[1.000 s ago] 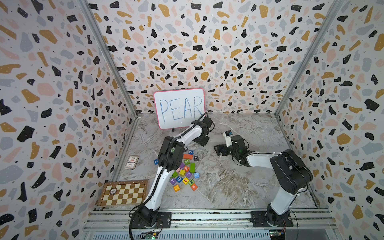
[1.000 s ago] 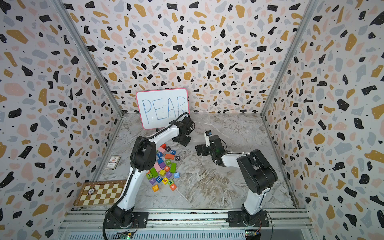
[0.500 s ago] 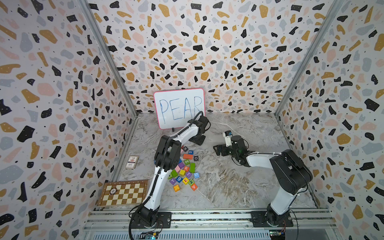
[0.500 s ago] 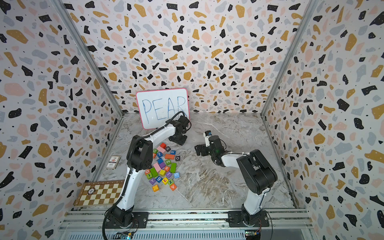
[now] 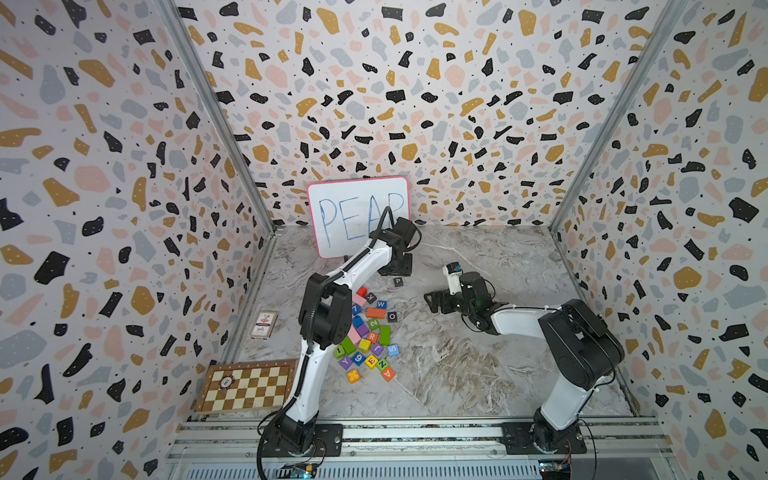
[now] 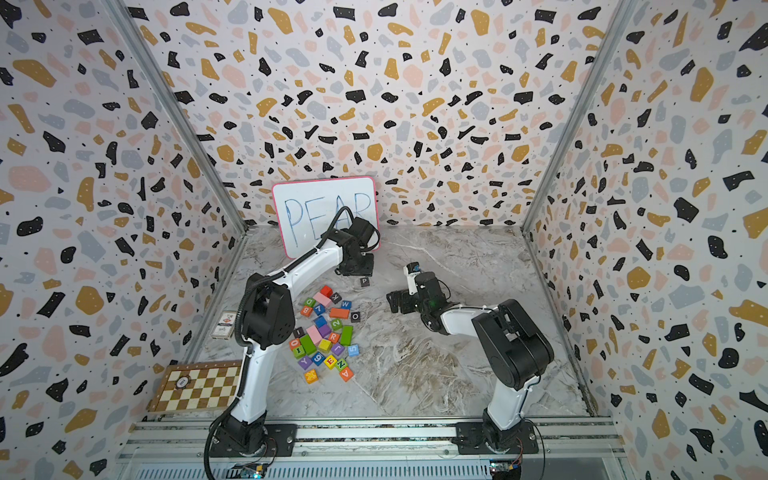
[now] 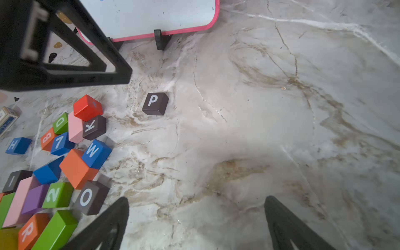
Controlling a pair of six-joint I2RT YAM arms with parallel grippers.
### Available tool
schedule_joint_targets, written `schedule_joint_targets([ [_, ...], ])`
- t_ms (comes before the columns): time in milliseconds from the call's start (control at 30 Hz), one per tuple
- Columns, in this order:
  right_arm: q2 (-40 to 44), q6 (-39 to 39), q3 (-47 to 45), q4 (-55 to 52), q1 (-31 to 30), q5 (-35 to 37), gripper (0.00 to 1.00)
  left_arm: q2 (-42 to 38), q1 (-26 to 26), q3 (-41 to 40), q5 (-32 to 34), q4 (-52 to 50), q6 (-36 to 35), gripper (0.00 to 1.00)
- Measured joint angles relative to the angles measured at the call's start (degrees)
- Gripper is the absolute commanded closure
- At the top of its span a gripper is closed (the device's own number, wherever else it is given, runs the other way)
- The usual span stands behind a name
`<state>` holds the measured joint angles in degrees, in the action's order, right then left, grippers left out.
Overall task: Spell the uppercase word “pear” with letter blocks
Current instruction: Move the letter block to the center of the board.
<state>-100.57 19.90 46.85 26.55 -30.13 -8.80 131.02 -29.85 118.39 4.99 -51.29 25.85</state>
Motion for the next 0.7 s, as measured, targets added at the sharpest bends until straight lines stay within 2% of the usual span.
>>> schedule_joint_targets([
  [267,0.0,-0.3,0.0,0.0,0.0,0.0,0.01,7.5,0.0,6.3,0.3,-4.8,3.0,0.45],
  [467,0.0,-0.5,0.0,0.0,0.0,0.0,0.01,10.2,0.0,9.7,0.3,-6.2,4.1,0.45],
  [700,0.0,-0.5,0.0,0.0,0.0,-0.1,0.01,12.1,-0.1,10.7,1.2,-6.6,4.5,0.54],
])
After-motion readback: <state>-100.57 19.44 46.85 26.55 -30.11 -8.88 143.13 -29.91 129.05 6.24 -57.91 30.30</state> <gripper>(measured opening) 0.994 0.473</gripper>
